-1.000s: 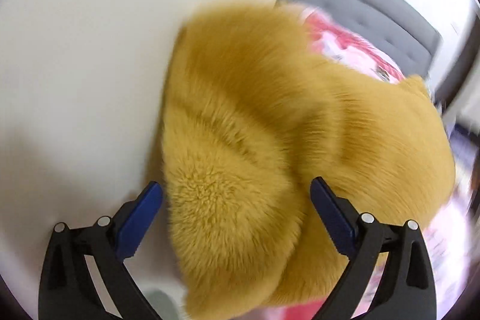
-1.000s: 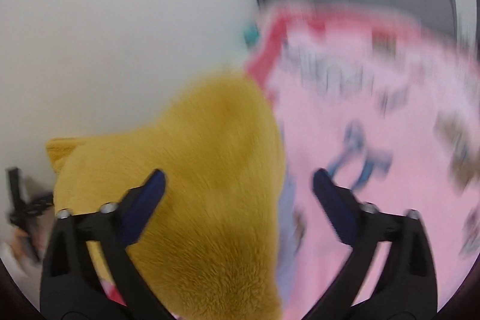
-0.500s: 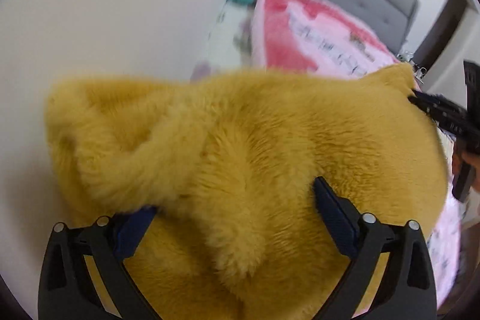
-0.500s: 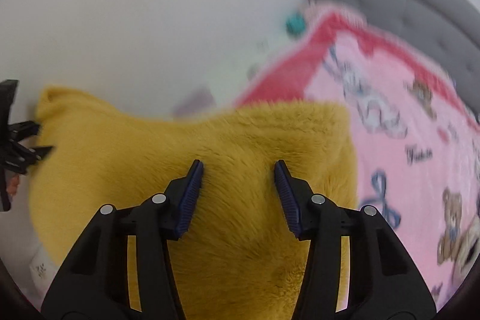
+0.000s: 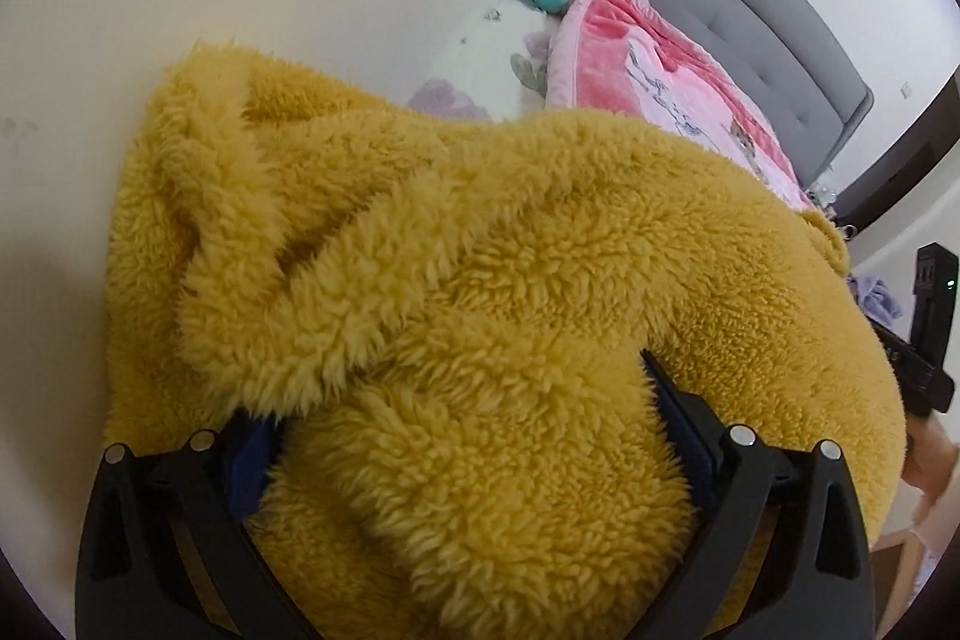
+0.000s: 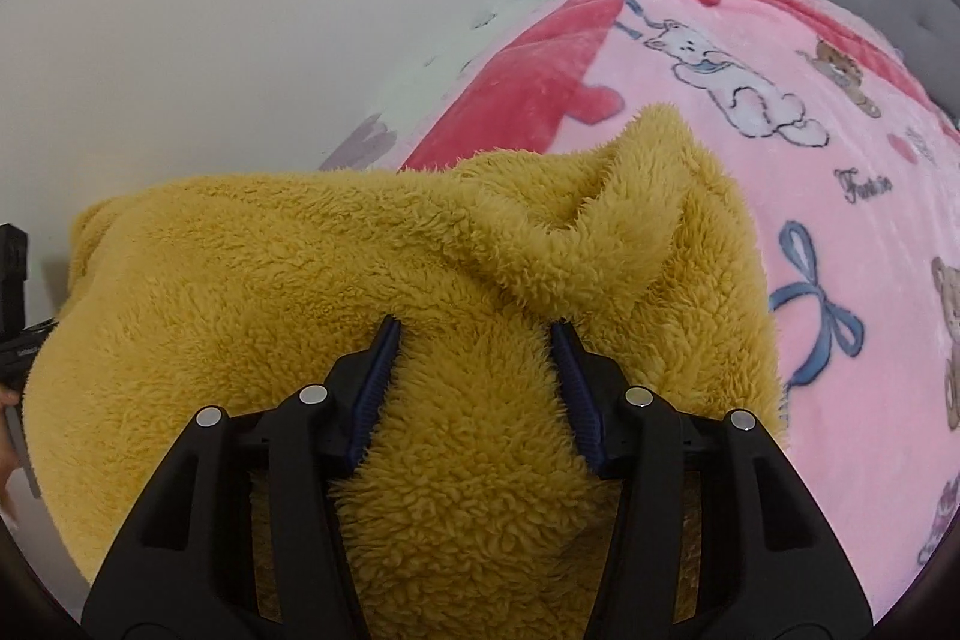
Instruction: Fold large clothes
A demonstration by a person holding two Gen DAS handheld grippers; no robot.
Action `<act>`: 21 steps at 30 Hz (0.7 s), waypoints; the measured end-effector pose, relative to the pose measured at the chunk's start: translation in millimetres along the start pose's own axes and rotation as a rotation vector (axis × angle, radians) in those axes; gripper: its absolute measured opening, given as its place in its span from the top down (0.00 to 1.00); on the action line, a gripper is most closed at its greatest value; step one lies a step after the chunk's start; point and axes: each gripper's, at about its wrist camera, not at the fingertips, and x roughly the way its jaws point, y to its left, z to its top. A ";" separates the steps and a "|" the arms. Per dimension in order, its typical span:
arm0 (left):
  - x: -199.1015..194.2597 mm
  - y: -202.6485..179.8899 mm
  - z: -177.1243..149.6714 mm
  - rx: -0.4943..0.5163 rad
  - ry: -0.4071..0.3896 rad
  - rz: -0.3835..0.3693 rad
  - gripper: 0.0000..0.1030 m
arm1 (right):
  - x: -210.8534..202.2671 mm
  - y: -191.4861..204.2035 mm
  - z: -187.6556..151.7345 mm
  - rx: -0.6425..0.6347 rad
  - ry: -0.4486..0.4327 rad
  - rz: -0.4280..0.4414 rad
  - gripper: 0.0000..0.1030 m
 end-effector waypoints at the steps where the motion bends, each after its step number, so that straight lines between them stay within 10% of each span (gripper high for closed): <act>1: 5.8 -6.2 2.3 -0.001 -0.029 0.014 0.04 | -2.1 0.9 0.3 0.007 -0.006 -0.009 0.51; 4: -24.2 -19.8 -11.4 0.012 -0.139 0.083 0.04 | -19.6 0.8 -0.9 0.042 -0.051 0.009 0.41; 7: -48.6 -37.1 -26.1 -0.020 -0.192 0.157 0.04 | -42.8 2.7 1.8 0.081 -0.073 0.003 0.08; 21: -214.9 -137.7 -61.6 0.071 -0.396 0.394 0.05 | -208.2 80.9 -33.0 -0.098 -0.366 -0.229 0.08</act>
